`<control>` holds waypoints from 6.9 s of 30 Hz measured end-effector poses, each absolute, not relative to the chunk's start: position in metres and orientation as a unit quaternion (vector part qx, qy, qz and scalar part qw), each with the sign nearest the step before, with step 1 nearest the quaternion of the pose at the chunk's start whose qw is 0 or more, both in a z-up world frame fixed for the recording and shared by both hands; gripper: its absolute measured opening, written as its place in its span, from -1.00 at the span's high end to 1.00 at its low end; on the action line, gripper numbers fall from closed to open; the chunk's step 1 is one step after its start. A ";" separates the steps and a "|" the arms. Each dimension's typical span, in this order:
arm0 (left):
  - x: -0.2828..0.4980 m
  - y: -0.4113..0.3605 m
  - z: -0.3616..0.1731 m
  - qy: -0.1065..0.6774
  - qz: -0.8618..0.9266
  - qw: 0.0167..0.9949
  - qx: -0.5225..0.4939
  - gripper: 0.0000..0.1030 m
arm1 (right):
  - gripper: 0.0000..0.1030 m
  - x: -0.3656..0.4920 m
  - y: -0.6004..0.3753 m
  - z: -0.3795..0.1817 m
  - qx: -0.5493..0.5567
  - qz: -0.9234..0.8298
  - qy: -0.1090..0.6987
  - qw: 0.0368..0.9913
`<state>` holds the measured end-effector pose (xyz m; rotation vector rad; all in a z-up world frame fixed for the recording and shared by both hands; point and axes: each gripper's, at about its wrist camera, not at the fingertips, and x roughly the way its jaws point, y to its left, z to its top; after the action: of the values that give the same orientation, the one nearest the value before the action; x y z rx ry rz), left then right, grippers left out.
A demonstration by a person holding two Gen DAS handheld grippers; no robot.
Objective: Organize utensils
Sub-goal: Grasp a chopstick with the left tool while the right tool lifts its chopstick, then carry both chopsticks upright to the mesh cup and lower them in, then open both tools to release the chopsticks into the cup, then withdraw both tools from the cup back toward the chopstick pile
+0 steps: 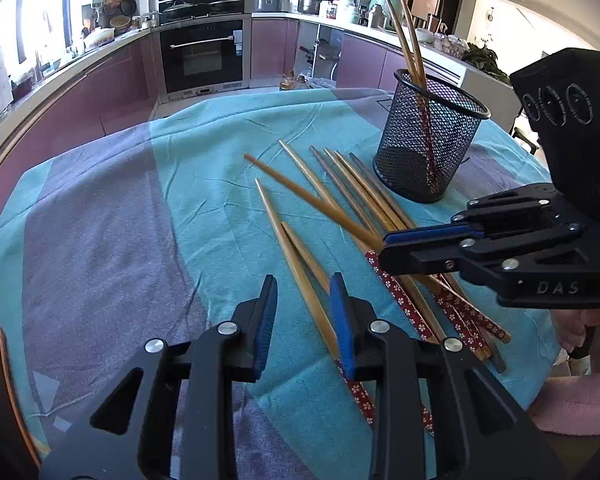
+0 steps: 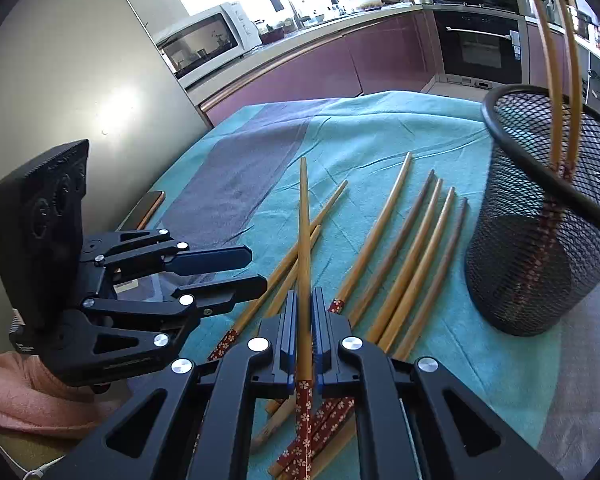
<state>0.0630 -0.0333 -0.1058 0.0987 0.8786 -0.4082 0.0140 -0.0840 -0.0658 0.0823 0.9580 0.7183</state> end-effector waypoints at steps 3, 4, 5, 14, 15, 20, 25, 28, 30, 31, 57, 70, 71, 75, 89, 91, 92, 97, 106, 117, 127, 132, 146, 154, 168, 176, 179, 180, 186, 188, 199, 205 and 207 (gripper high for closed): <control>0.067 -0.035 -0.110 0.429 -0.193 0.881 0.052 0.53 | 0.88 0.012 -0.091 -0.064 0.044 0.335 0.447 0.828; 0.068 -0.035 -0.111 0.431 -0.190 0.880 0.054 0.54 | 0.88 0.011 -0.092 -0.064 0.044 0.335 0.446 0.829; 0.070 -0.036 -0.113 0.436 -0.187 0.879 0.055 0.56 | 0.88 0.011 -0.092 -0.063 0.043 0.335 0.445 0.830; 0.077 -0.042 -0.118 0.442 -0.178 0.876 0.073 0.56 | 0.88 0.005 -0.098 -0.057 0.043 0.331 0.430 0.839; 0.078 -0.043 -0.118 0.443 -0.177 0.876 0.074 0.56 | 0.88 0.004 -0.098 -0.057 0.042 0.331 0.429 0.840; 0.084 -0.047 -0.119 0.446 -0.168 0.876 0.072 0.60 | 0.88 -0.001 -0.097 -0.055 0.034 0.329 0.420 0.845; 0.086 -0.052 -0.121 0.444 -0.153 0.880 0.065 0.76 | 0.88 -0.005 -0.097 -0.052 0.029 0.328 0.413 0.849; 0.088 -0.050 -0.121 0.446 -0.146 0.881 0.054 0.85 | 0.88 -0.007 -0.097 -0.051 0.026 0.328 0.410 0.851; 0.087 -0.049 -0.122 0.445 -0.142 0.883 0.048 0.85 | 0.88 -0.008 -0.098 -0.050 0.027 0.328 0.407 0.852; 0.087 -0.049 -0.122 0.445 -0.140 0.884 0.046 0.85 | 0.88 -0.008 -0.098 -0.049 0.028 0.329 0.406 0.852; 0.051 -0.020 -0.033 0.352 -0.212 0.911 -0.044 0.86 | 0.88 -0.034 -0.134 -0.007 0.043 0.316 0.325 0.890; 0.039 -0.028 0.001 0.308 -0.235 0.920 -0.053 0.86 | 0.88 -0.037 -0.165 0.021 0.054 0.288 0.274 0.916; 0.037 -0.030 0.004 0.305 -0.239 0.920 -0.053 0.86 | 0.88 -0.037 -0.166 0.023 0.054 0.287 0.270 0.918; 0.038 -0.037 0.011 0.294 -0.248 0.922 -0.053 0.86 | 0.88 -0.034 -0.168 0.029 0.055 0.281 0.259 0.922; 0.045 -0.052 0.029 0.268 -0.269 0.923 -0.054 0.86 | 0.88 -0.028 -0.174 0.038 0.058 0.269 0.244 0.930; 0.047 -0.053 0.032 0.265 -0.272 0.923 -0.055 0.86 | 0.88 -0.027 -0.175 0.037 0.059 0.268 0.244 0.930; 0.047 -0.054 0.033 0.263 -0.274 0.923 -0.055 0.86 | 0.88 -0.026 -0.175 0.037 0.060 0.267 0.243 0.931; 0.050 -0.058 0.038 0.257 -0.281 0.923 -0.058 0.86 | 0.88 -0.022 -0.177 0.039 0.061 0.265 0.240 0.932; 0.057 -0.064 0.041 0.250 -0.289 0.922 -0.065 0.86 | 0.88 -0.013 -0.183 0.042 0.062 0.260 0.235 0.935; 0.062 -0.073 0.047 0.236 -0.297 0.923 -0.070 0.86 | 0.88 -0.004 -0.187 0.041 0.067 0.257 0.233 0.935; 0.064 -0.077 0.048 0.233 -0.296 0.923 -0.072 0.86 | 0.88 0.004 -0.188 0.044 0.069 0.255 0.229 0.937; 0.066 -0.080 0.047 0.231 -0.294 0.924 -0.072 0.86 | 0.88 0.006 -0.190 0.044 0.070 0.253 0.228 0.938; 0.068 -0.082 0.049 0.226 -0.296 0.925 -0.079 0.86 | 0.88 0.017 -0.191 0.046 0.072 0.247 0.226 0.940; 0.070 -0.081 0.053 0.215 -0.297 0.927 -0.082 0.86 | 0.88 0.024 -0.194 0.053 0.075 0.241 0.217 0.943; 0.066 -0.093 0.045 0.194 -0.285 0.936 -0.071 0.86 | 0.88 0.043 -0.197 0.053 0.084 0.222 0.210 0.948; 0.068 -0.102 0.027 0.217 -0.276 0.934 -0.066 0.86 | 0.89 0.052 -0.197 0.036 0.083 0.209 0.227 0.948; 0.068 -0.106 0.016 0.227 -0.274 0.933 -0.055 0.86 | 0.89 0.053 -0.199 0.029 0.087 0.206 0.237 0.945; 0.070 -0.106 0.015 0.232 -0.278 0.931 -0.053 0.86 | 0.89 0.054 -0.199 0.027 0.087 0.206 0.241 0.944; 0.074 -0.109 0.001 0.262 -0.285 0.921 -0.038 0.86 | 0.88 0.052 -0.199 0.014 0.086 0.206 0.267 0.938; 0.073 -0.110 -0.002 0.269 -0.288 0.919 -0.033 0.86 | 0.88 0.051 -0.200 0.010 0.088 0.207 0.276 0.935; 0.090 -0.123 -0.016 0.321 -0.288 0.902 0.003 0.85 | 0.84 0.062 -0.195 -0.010 0.086 0.204 0.331 0.917; 0.099 -0.116 -0.016 0.333 -0.281 0.900 -0.006 0.79 | 0.81 0.064 -0.197 -0.012 0.104 0.206 0.334 0.914; 0.098 -0.114 -0.014 0.330 -0.278 0.902 -0.007 0.75 | 0.74 0.061 -0.197 -0.010 0.105 0.208 0.331 0.914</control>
<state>0.0980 -0.1140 -0.0140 -0.0143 0.6823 -0.5740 0.0612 -0.1974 -0.0105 0.2171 0.6826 0.4280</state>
